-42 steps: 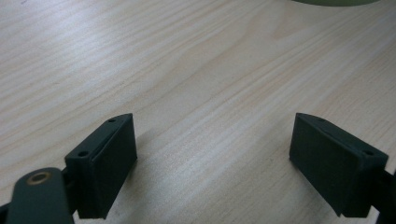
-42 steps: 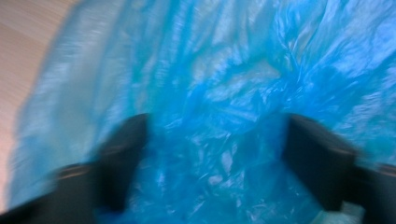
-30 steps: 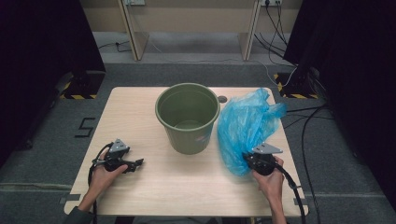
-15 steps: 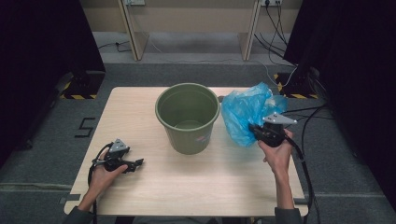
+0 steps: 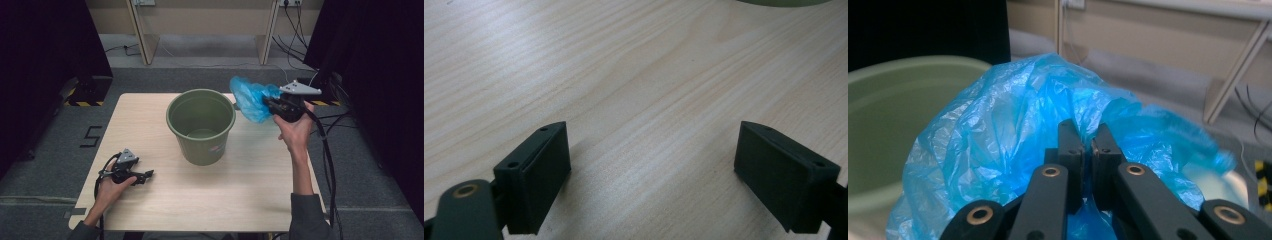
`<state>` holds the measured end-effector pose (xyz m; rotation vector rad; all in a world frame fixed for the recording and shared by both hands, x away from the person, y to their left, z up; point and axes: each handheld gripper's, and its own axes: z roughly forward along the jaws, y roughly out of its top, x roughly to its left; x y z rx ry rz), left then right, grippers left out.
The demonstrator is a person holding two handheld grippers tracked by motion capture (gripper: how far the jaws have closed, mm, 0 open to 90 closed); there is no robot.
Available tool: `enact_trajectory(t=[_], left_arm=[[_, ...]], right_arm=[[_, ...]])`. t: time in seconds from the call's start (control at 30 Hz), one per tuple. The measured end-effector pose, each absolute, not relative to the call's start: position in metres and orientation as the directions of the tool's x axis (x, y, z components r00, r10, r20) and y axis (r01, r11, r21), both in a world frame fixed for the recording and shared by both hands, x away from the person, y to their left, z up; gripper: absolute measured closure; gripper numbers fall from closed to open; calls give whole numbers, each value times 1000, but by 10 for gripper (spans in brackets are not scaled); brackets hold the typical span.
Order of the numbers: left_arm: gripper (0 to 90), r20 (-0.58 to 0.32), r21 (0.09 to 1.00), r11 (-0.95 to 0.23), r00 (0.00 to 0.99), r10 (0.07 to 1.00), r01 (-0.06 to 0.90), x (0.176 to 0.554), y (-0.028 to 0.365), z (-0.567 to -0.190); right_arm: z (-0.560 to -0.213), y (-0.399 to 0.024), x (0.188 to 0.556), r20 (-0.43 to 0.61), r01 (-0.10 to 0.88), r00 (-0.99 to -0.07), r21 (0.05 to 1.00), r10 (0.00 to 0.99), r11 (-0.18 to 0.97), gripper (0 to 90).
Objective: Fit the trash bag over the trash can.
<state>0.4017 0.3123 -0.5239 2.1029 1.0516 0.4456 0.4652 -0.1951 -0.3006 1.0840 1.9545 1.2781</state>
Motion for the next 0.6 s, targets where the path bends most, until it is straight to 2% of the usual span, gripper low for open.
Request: enact_trajectory(t=[0.27, 0.43, 0.6], left_arm=[[137, -15, 740, -398, 605, 796, 542, 402, 312, -524], [137, -14, 740, -399, 605, 796, 542, 402, 312, -524], [137, -14, 740, -398, 605, 796, 542, 402, 312, -524]], right_arm=[[-272, -136, 470, -102, 245, -599, 921, 794, 303, 870], [-281, -96, 469, -130, 235, -667, 897, 734, 373, 868], [-307, -62, 469, -155, 255, -729, 843, 667, 474, 830]])
